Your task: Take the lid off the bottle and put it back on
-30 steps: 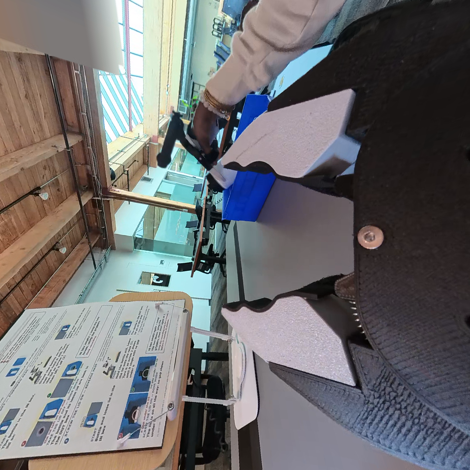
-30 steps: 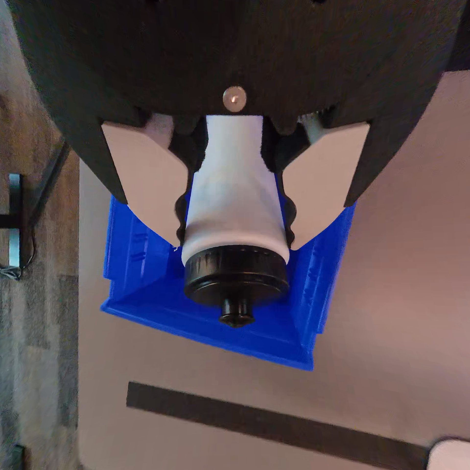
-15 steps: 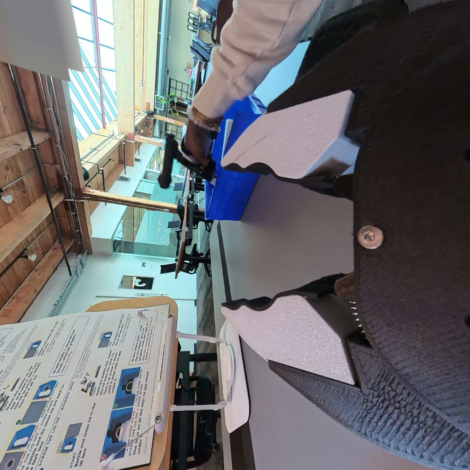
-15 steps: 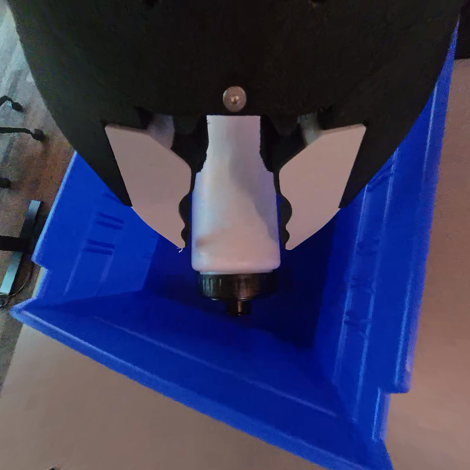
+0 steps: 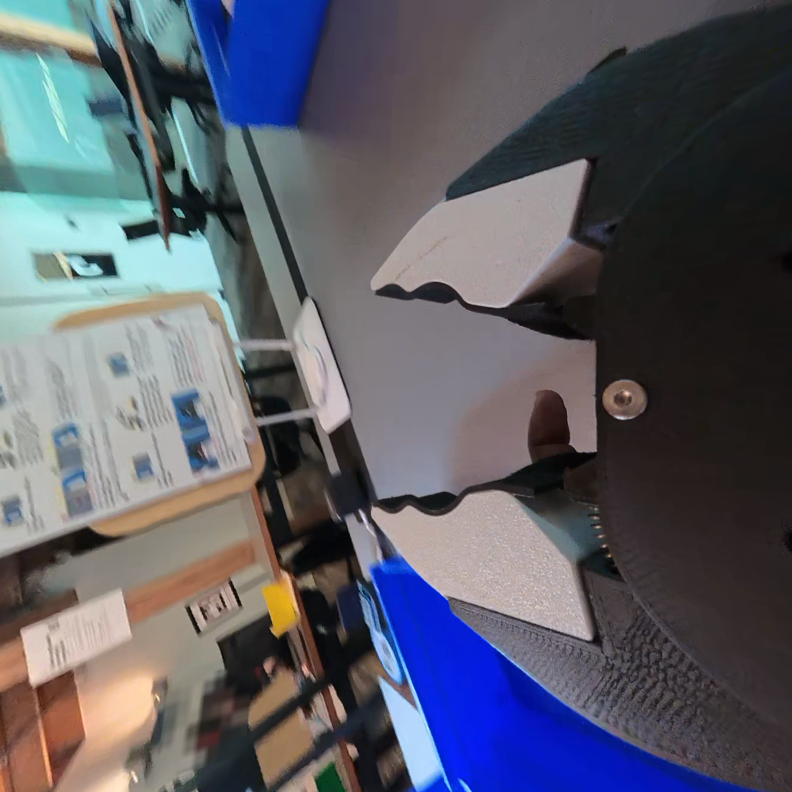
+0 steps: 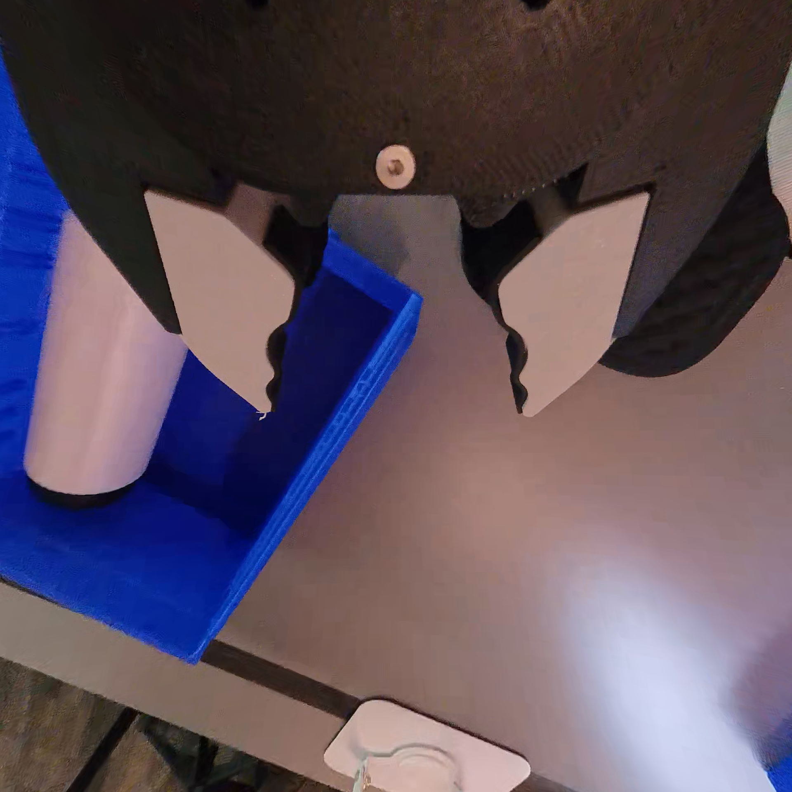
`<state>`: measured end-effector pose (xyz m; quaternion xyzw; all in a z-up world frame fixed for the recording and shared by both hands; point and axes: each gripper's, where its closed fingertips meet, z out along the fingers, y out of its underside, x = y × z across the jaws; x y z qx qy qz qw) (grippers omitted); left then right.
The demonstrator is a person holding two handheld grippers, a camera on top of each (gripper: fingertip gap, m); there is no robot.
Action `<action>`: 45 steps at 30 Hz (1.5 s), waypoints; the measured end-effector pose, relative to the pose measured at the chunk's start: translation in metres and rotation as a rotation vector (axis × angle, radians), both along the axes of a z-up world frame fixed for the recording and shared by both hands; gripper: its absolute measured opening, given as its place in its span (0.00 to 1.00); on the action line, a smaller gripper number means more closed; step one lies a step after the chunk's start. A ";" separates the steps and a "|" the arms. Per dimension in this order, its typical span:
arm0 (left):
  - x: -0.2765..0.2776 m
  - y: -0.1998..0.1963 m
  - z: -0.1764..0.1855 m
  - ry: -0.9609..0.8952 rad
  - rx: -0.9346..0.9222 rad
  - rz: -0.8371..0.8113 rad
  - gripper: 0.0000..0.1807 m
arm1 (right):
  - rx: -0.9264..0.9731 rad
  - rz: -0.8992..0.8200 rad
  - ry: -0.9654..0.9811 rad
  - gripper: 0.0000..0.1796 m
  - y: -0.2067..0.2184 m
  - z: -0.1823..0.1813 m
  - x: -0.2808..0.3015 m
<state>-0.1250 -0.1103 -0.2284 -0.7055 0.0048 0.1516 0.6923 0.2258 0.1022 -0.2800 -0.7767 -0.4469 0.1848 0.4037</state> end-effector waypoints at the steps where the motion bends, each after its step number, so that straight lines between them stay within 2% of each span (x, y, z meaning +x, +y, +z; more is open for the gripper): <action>1: -0.013 -0.011 -0.004 0.001 -0.026 0.051 0.49 | 0.000 -0.011 -0.005 0.57 -0.003 -0.007 0.000; 5: -0.068 -0.049 -0.039 -0.018 -0.141 0.248 0.48 | 0.012 -0.022 -0.132 0.50 -0.002 -0.044 -0.003; 8: -0.094 -0.052 -0.069 -0.062 -0.228 0.301 0.42 | 0.065 -0.053 -0.185 0.36 0.008 -0.056 -0.011; 10: -0.097 -0.041 -0.084 -0.121 -0.263 0.276 0.33 | 0.163 -0.077 -0.278 0.25 0.019 -0.056 -0.010; 13: -0.109 -0.031 -0.092 -0.122 -0.259 0.332 0.11 | 0.294 -0.076 -0.344 0.18 0.026 -0.055 -0.014; 14: -0.110 -0.028 -0.091 -0.108 -0.256 0.335 0.07 | 0.315 -0.062 -0.338 0.17 0.025 -0.055 -0.017; 18: -0.095 -0.013 -0.092 -0.035 -0.308 0.287 0.11 | 0.284 -0.044 -0.228 0.19 0.018 -0.056 -0.038; 28: -0.037 0.036 -0.095 0.082 -0.386 0.087 0.14 | 0.360 0.068 -0.186 0.24 -0.009 -0.058 -0.102; 37: 0.026 0.085 -0.095 0.050 -0.345 -0.119 0.14 | 0.377 0.266 -0.028 0.25 -0.052 -0.056 -0.165; 45: 0.056 0.089 -0.086 0.124 -0.217 -0.272 0.12 | 0.437 0.530 0.061 0.28 -0.099 -0.057 -0.193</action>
